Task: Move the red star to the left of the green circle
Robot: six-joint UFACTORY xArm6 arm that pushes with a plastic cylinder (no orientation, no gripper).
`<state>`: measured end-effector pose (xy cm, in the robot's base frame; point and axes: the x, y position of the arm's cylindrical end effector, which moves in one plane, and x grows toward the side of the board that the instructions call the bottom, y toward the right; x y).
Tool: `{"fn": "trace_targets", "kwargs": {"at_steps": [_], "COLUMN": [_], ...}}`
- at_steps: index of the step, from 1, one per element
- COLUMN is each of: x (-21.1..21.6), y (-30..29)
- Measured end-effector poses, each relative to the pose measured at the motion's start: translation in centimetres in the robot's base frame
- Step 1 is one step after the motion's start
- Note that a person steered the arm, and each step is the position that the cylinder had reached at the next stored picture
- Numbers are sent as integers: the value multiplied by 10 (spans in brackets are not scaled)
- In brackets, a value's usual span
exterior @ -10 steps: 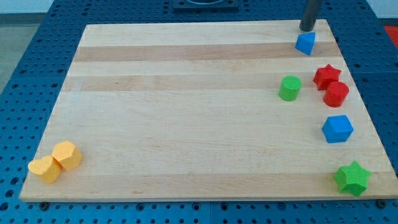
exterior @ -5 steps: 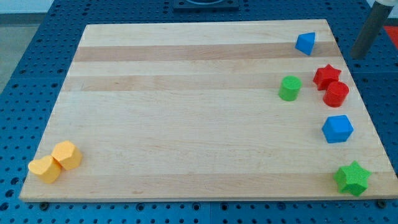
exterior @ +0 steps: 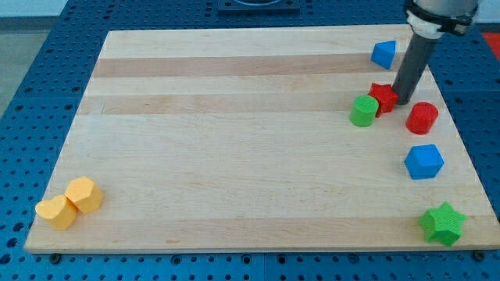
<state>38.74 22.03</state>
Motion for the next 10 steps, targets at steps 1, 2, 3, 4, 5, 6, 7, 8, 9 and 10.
{"fn": "trace_targets", "kwargs": {"at_steps": [1,2,3,4,5,6,7,8,9,10], "x": [0,8,22,29,36,41,41,41,41,40], "y": [0,-14,-40,-61,-80,-102,-157,-184,-203,-225]}}
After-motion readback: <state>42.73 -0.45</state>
